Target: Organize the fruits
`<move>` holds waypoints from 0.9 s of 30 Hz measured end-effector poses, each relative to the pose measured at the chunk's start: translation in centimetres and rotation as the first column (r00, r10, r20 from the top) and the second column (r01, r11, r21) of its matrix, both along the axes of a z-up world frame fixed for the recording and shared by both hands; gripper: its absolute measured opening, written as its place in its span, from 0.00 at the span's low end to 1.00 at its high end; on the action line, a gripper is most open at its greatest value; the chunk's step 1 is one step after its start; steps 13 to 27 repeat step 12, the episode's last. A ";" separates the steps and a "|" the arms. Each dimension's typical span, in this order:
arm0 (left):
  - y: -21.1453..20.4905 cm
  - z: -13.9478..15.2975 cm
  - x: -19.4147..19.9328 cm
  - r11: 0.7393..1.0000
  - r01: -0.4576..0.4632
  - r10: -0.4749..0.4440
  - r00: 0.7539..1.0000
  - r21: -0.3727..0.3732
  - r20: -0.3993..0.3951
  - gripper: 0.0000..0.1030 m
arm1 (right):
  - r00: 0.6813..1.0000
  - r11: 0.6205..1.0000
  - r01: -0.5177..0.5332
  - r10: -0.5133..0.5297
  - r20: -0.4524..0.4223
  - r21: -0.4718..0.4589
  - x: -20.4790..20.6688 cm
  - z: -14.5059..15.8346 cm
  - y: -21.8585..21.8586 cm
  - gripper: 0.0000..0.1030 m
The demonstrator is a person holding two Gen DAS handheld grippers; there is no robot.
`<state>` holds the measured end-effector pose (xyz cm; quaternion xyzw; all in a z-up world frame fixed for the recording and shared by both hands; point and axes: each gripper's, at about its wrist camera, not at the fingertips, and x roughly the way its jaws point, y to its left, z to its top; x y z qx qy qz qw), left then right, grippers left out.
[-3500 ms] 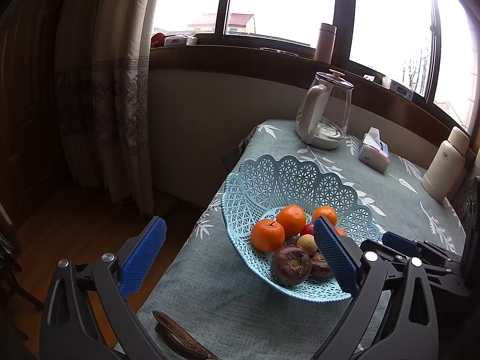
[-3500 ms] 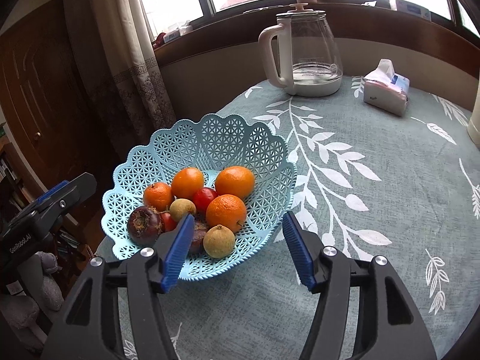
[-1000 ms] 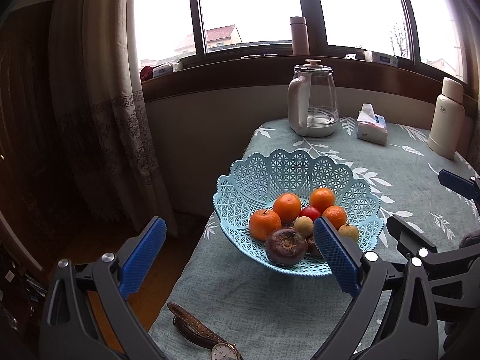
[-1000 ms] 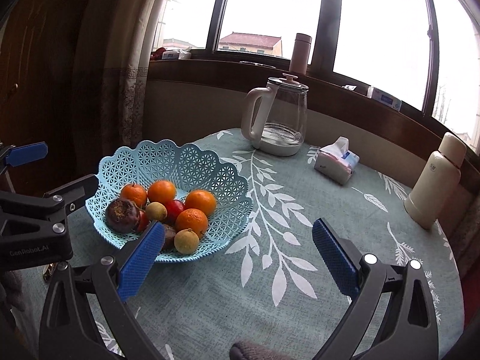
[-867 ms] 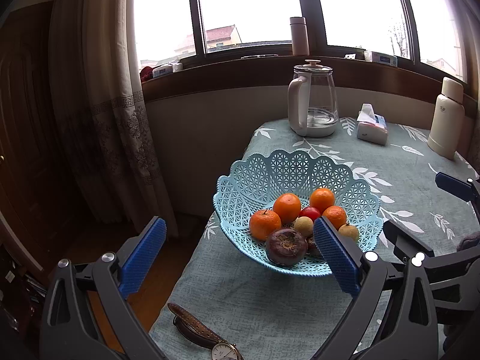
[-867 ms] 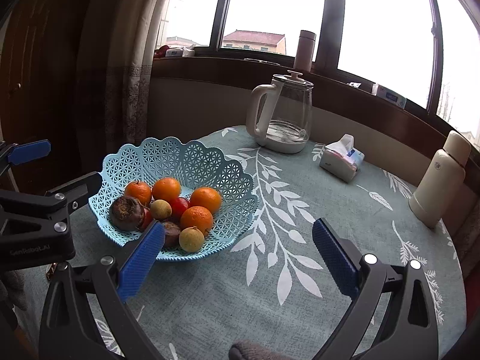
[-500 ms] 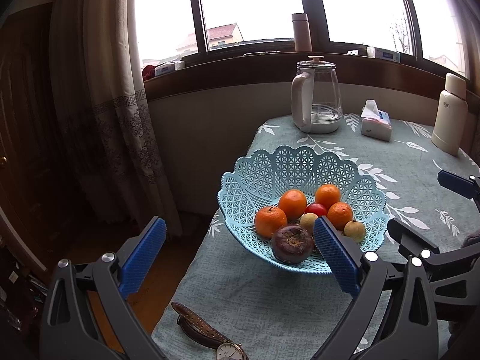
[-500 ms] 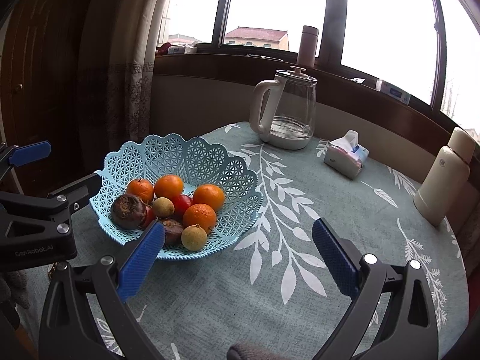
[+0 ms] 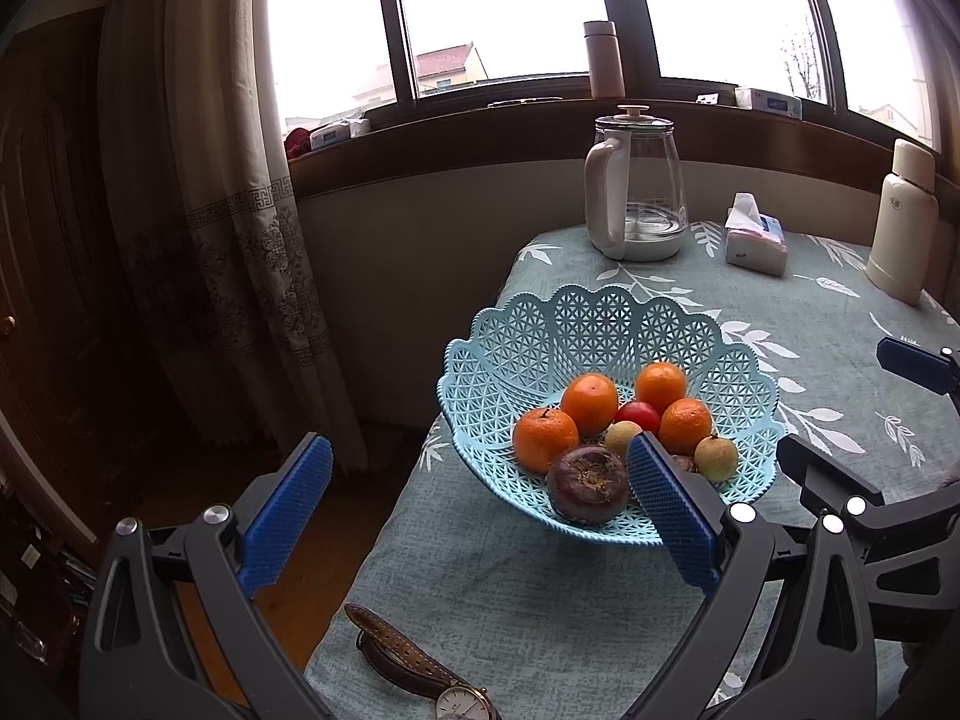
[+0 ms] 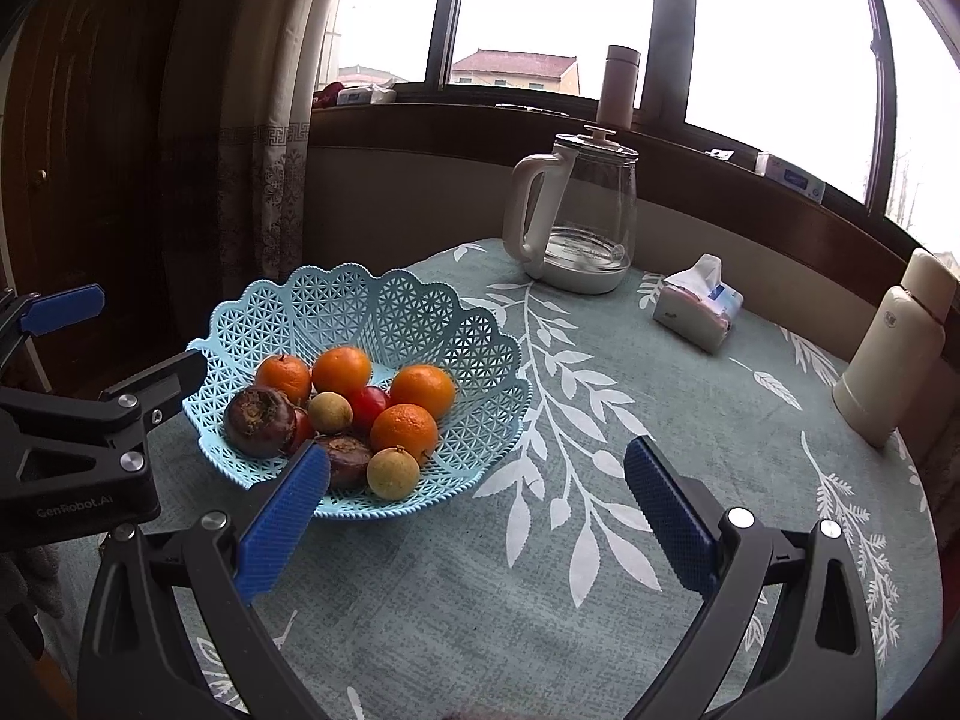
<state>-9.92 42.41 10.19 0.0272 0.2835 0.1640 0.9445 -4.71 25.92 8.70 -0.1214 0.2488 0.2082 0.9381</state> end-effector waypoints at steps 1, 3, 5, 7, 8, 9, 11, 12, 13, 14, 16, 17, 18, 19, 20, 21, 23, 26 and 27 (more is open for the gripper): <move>0.0 0.0 0.0 1.000 0.000 0.000 1.000 0.000 0.000 0.97 | 1.000 1.000 0.002 -0.002 -0.003 0.002 0.1 0.0 -0.1 0.95; 0.0 0.0 0.0 1.000 0.001 -0.001 1.000 0.001 0.001 0.97 | 1.000 1.000 0.004 -0.004 -0.013 0.005 0.2 -0.1 -0.4 0.95; -0.1 0.0 0.0 1.000 0.003 -0.003 1.000 0.001 0.001 0.97 | 0.999 1.000 0.004 -0.003 -0.042 0.018 0.5 -0.1 -0.8 0.95; -0.3 0.0 0.0 1.000 0.007 -0.007 1.000 0.001 0.000 0.97 | 0.998 0.999 0.010 -0.007 -0.070 0.032 0.8 -0.1 -1.3 0.95; -0.4 -0.1 0.0 1.000 0.010 -0.010 1.000 0.000 -0.002 0.97 | 0.997 0.999 0.017 -0.014 -0.074 0.034 0.9 -0.2 -1.6 0.95; -0.7 -0.2 0.0 1.000 0.013 -0.013 1.000 -0.001 -0.004 0.97 | 0.997 0.999 0.022 -0.020 -0.076 0.035 1.0 -0.2 -1.9 0.95; -1.2 -0.3 0.1 1.000 0.020 -0.020 1.000 -0.004 -0.009 0.97 | 0.996 0.999 0.034 -0.031 -0.087 0.038 1.1 -0.3 -2.6 0.95; -1.4 -0.3 0.1 1.000 0.024 -0.024 1.000 -0.006 -0.011 0.97 | 0.995 0.998 0.041 -0.038 -0.091 0.038 1.2 -0.4 -2.9 0.95; -1.4 -0.3 0.1 1.000 0.024 -0.024 1.000 -0.006 -0.011 0.97 | 0.995 0.998 0.041 -0.038 -0.091 0.038 1.2 -0.4 -2.9 0.95; -1.4 -0.3 0.1 1.000 0.024 -0.024 1.000 -0.006 -0.011 0.97 | 0.995 0.998 0.041 -0.038 -0.091 0.038 1.2 -0.4 -2.9 0.95; -1.4 -0.3 0.1 1.000 0.024 -0.024 1.000 -0.006 -0.011 0.97 | 0.995 0.998 0.041 -0.038 -0.091 0.038 1.2 -0.4 -2.9 0.95; -1.4 -0.3 0.1 1.000 0.024 -0.024 1.000 -0.006 -0.011 0.97 | 0.995 0.998 0.041 -0.038 -0.091 0.038 1.2 -0.4 -2.9 0.95; -1.4 -0.3 0.1 1.000 0.024 -0.024 1.000 -0.006 -0.011 0.97 | 0.995 0.998 0.041 -0.038 -0.091 0.038 1.2 -0.4 -2.9 0.95; -1.4 -0.3 0.1 1.000 0.024 -0.024 1.000 -0.006 -0.011 0.97 | 0.995 0.998 0.041 -0.038 -0.091 0.038 1.2 -0.4 -2.9 0.95; -1.4 -0.3 0.1 1.000 0.024 -0.024 1.000 -0.006 -0.011 0.97 | 0.995 0.998 0.041 -0.038 -0.091 0.038 1.2 -0.4 -2.9 0.95; -1.4 -0.3 0.1 1.000 0.024 -0.024 1.000 -0.006 -0.011 0.97 | 0.995 0.998 0.041 -0.038 -0.091 0.038 1.2 -0.4 -2.9 0.95; -1.4 -0.3 0.1 1.000 0.024 -0.024 1.000 -0.006 -0.011 0.97 | 0.995 0.998 0.041 -0.038 -0.091 0.038 1.2 -0.4 -2.9 0.95; -1.4 -0.3 0.1 1.000 0.024 -0.024 1.000 -0.006 -0.011 0.97 | 0.995 0.998 0.041 -0.038 -0.091 0.038 1.2 -0.4 -2.9 0.95; -1.4 -0.3 0.1 1.000 0.024 -0.024 1.000 -0.006 -0.011 0.97 | 0.995 0.998 0.041 -0.038 -0.091 0.038 1.2 -0.4 -2.9 0.95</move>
